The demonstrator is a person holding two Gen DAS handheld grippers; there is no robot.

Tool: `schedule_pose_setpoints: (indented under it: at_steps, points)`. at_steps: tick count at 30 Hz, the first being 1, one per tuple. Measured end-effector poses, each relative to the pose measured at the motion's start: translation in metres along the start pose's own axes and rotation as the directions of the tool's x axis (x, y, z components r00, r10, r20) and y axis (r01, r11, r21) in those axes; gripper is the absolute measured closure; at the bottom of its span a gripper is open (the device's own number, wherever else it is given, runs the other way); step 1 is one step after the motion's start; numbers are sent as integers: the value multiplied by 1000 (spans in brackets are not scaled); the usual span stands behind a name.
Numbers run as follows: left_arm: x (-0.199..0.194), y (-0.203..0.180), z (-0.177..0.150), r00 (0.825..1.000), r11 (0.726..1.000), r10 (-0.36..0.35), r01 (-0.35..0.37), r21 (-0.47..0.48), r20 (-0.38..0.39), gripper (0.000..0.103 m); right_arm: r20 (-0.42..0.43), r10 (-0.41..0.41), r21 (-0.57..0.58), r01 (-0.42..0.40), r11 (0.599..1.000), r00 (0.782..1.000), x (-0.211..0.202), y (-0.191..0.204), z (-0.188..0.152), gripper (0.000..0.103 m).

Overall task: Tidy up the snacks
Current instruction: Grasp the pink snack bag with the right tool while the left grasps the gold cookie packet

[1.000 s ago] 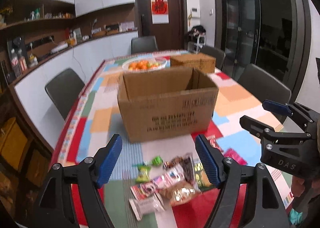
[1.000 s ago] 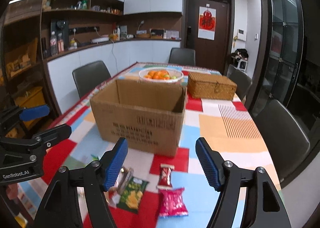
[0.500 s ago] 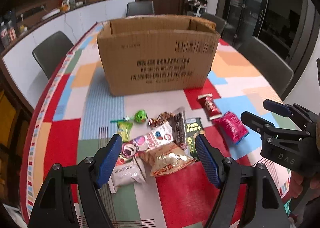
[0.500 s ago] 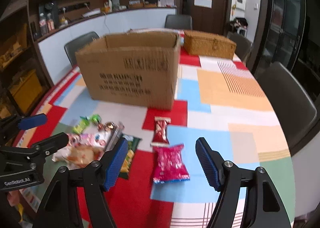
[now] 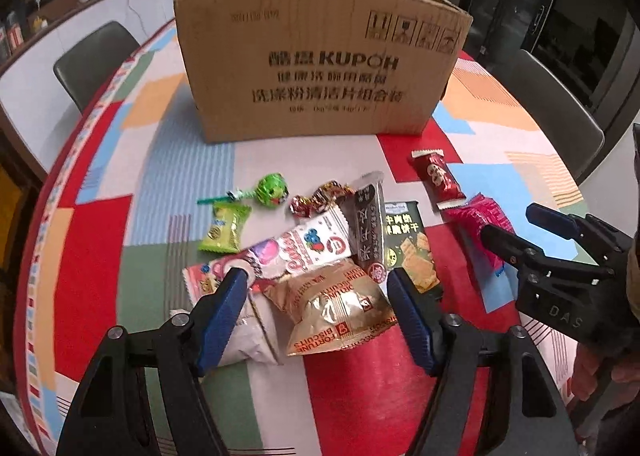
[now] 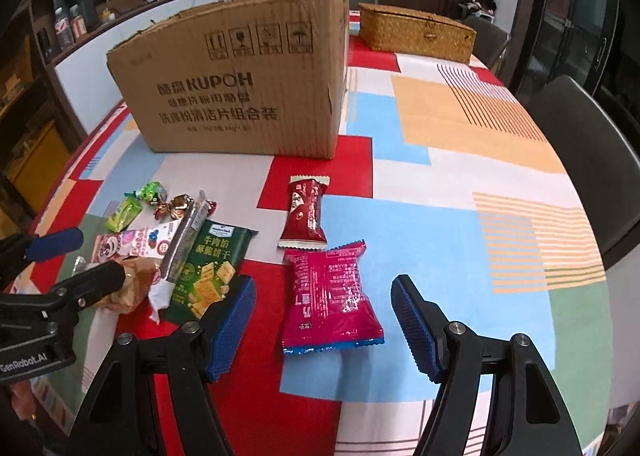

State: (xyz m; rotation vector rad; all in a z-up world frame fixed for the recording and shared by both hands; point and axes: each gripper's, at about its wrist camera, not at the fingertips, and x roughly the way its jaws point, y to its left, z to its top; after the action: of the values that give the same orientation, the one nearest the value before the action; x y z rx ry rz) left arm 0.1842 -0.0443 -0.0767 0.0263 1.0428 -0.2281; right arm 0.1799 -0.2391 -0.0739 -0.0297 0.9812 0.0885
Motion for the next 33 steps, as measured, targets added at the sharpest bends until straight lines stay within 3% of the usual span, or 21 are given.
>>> schedule_pose_setpoints:
  at_steps: [12,19,23,33]
  points:
    - [16,1,-8,997,999,-43,42,-15,-61,49,-34,-20,-20,20,1000,999,18,4,-2,33]
    - [21,3,-9,996,999,-43,41,-27,-73,53,-69,-6,-15,5,1000,998,27,5,-7,49]
    - [20,4,-8,997,999,-40,38,-29,-67,60,-73,-4,-17,3,1000,997,26,7,-8,51]
    - [14,4,-12,998,999,-39,38,-19,-43,64,-60,8,-6,-8,1000,998,16,11,-12,57]
